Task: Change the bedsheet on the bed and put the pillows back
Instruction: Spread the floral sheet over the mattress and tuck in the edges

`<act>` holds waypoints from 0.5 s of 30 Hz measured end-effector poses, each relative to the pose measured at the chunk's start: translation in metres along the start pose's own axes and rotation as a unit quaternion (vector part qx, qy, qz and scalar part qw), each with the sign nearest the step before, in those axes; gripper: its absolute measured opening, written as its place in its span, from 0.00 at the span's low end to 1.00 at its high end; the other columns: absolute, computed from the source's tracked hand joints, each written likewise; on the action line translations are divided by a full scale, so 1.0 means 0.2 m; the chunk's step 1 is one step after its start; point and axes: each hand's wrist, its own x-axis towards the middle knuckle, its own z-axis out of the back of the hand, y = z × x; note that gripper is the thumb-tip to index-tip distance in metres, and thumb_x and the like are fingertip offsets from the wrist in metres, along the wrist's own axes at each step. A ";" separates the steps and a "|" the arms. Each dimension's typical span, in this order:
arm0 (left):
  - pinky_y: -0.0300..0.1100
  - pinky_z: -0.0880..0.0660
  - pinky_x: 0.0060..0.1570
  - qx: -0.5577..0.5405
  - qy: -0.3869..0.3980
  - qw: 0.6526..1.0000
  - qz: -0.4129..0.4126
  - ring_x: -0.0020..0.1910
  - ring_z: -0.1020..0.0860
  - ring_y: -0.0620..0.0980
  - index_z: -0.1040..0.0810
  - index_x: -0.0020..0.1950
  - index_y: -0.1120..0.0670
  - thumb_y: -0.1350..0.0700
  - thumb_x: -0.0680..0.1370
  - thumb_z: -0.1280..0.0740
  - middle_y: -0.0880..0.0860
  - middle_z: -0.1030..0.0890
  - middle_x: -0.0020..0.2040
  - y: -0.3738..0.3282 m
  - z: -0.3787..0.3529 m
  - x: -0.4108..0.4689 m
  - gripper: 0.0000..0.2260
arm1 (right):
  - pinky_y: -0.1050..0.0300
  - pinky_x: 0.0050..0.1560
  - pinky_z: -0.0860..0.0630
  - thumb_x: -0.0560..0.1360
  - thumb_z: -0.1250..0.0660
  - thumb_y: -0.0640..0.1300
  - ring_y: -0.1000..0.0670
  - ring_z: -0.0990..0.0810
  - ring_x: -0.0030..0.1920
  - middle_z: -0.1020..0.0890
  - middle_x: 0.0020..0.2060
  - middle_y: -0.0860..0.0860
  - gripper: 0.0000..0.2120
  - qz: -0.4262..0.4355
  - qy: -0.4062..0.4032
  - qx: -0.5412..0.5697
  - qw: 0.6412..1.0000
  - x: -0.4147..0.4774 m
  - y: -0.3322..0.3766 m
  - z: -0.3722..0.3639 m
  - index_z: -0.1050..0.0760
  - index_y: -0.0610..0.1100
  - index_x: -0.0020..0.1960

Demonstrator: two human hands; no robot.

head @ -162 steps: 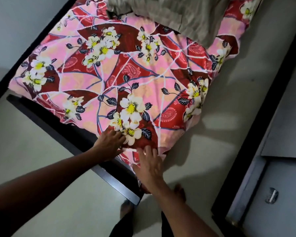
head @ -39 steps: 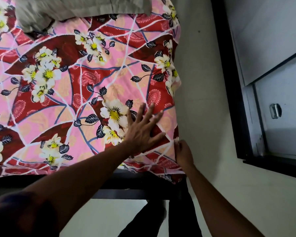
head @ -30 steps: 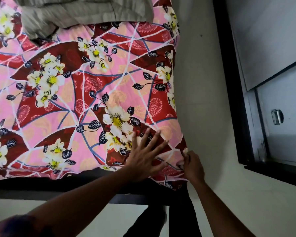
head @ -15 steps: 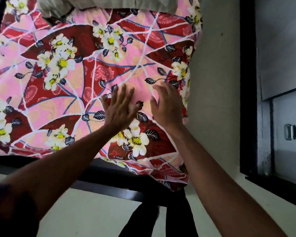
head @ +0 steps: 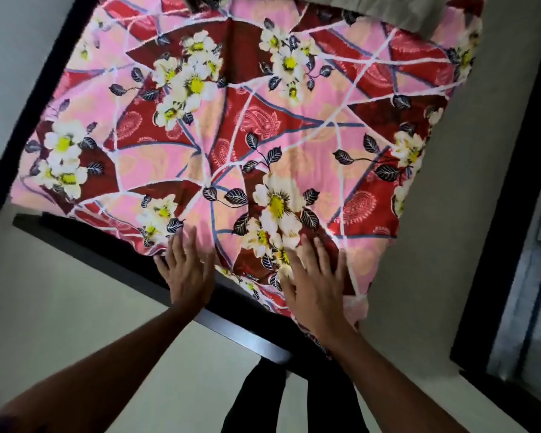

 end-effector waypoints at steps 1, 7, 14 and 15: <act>0.68 0.48 0.73 -0.018 -0.027 0.999 -0.007 0.79 0.45 0.55 0.43 0.80 0.48 0.36 0.81 0.53 0.54 0.42 0.80 -0.07 0.02 0.05 0.30 | 0.32 0.74 0.45 0.80 0.38 0.58 0.43 0.33 0.75 0.29 0.75 0.47 0.21 0.009 -0.014 0.010 1.000 0.07 0.01 0.02 0.24 0.52 0.70; 0.58 0.53 0.76 -0.089 -0.070 0.988 -0.101 0.80 0.47 0.52 0.36 0.77 0.47 0.39 0.82 0.49 0.53 0.40 0.80 -0.48 0.08 0.35 0.25 | 0.37 0.71 0.35 0.79 0.36 0.53 0.39 0.33 0.74 0.29 0.73 0.42 0.22 0.033 -0.067 0.056 0.996 0.86 0.03 0.06 0.27 0.46 0.70; 0.52 0.28 0.54 -0.196 -0.137 0.967 -0.084 0.56 0.24 0.56 0.19 0.54 0.54 0.49 0.79 0.36 0.53 0.21 0.55 -0.65 0.07 0.51 0.11 | 0.36 0.70 0.36 0.77 0.39 0.53 0.44 0.32 0.70 0.30 0.72 0.48 0.24 0.259 0.101 -0.015 0.960 0.76 -0.01 0.04 0.30 0.52 0.72; 0.50 0.27 0.51 -0.202 -0.119 0.969 -0.074 0.54 0.23 0.56 0.19 0.53 0.54 0.51 0.79 0.35 0.53 0.21 0.53 -0.66 0.07 0.50 0.09 | 0.39 0.69 0.34 0.76 0.37 0.50 0.44 0.30 0.69 0.27 0.69 0.47 0.21 0.285 0.105 0.022 0.952 0.69 -0.05 0.05 0.25 0.51 0.68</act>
